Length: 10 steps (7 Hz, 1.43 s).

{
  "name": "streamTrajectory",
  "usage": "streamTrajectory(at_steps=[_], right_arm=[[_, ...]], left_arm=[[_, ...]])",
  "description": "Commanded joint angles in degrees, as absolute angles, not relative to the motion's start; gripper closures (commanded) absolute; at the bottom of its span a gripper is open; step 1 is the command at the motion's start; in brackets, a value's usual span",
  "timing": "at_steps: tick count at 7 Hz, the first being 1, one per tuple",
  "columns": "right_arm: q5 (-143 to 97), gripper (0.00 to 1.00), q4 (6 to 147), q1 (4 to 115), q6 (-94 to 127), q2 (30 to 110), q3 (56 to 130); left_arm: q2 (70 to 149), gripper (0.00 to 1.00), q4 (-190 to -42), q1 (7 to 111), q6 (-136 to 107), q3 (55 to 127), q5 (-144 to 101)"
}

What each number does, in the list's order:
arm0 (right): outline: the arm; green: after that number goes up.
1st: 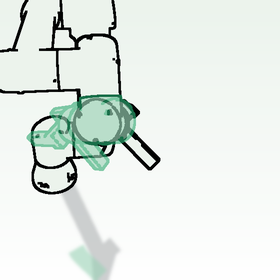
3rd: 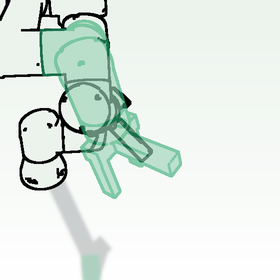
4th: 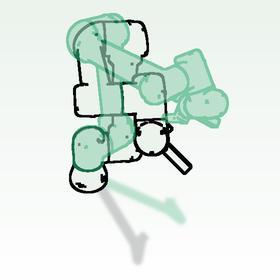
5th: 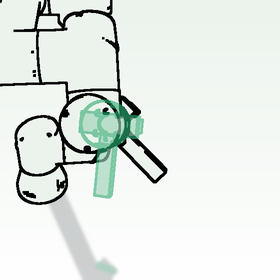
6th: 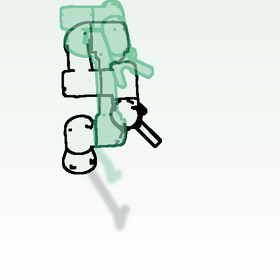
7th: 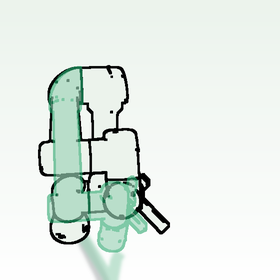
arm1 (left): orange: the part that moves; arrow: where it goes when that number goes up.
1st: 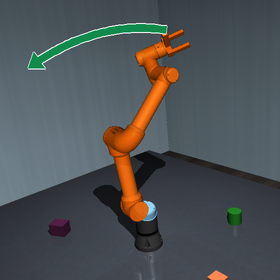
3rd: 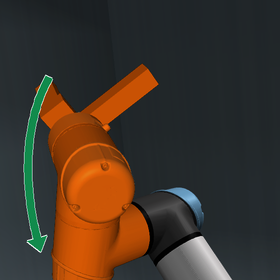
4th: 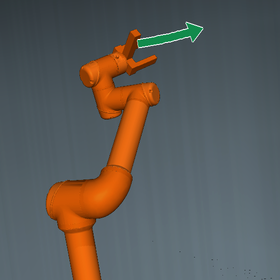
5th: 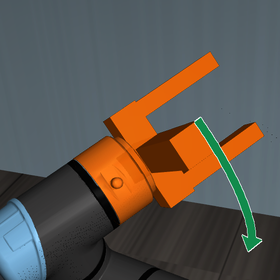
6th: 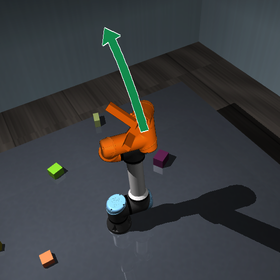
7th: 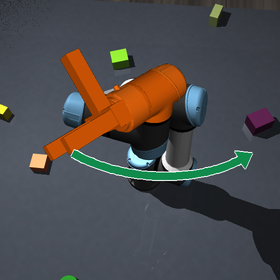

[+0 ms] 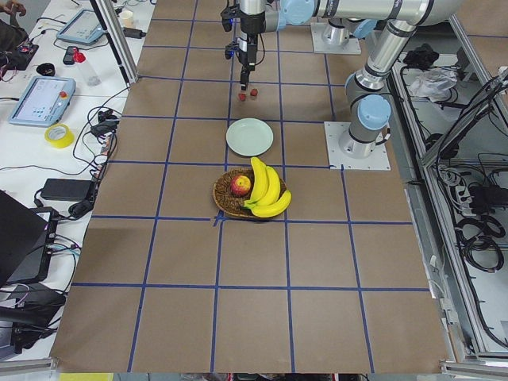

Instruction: Collect all strawberries into plate

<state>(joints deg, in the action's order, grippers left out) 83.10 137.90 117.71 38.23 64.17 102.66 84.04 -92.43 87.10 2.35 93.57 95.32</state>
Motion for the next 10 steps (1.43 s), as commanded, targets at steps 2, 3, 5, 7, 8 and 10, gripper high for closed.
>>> streamTrajectory(at_steps=[2,3,5,7,8,10], right_arm=[[84.8,0.00,126.2,113.8,33.8,74.4,102.0],[86.0,0.00,120.7,110.3,30.1,78.5,101.0],[87.8,0.00,106.3,103.7,22.0,83.5,93.9],[89.1,0.00,92.3,96.8,7.6,83.7,82.2],[88.9,0.00,90.5,95.4,4.4,85.2,81.6],[89.0,0.00,89.1,94.0,0.1,86.5,81.6]], left_arm=[[83.9,0.00,-92.5,87.1,2.4,93.6,95.4],[84.1,0.00,-92.4,87.1,2.4,93.6,95.3],[84.0,0.00,-92.5,87.1,2.3,93.7,95.4],[84.5,0.00,-92.4,87.1,2.4,93.6,94.8],[84.6,0.00,-92.4,86.8,2.3,93.5,95.1],[86.3,0.00,-89.3,86.5,0.6,97.3,94.4]])
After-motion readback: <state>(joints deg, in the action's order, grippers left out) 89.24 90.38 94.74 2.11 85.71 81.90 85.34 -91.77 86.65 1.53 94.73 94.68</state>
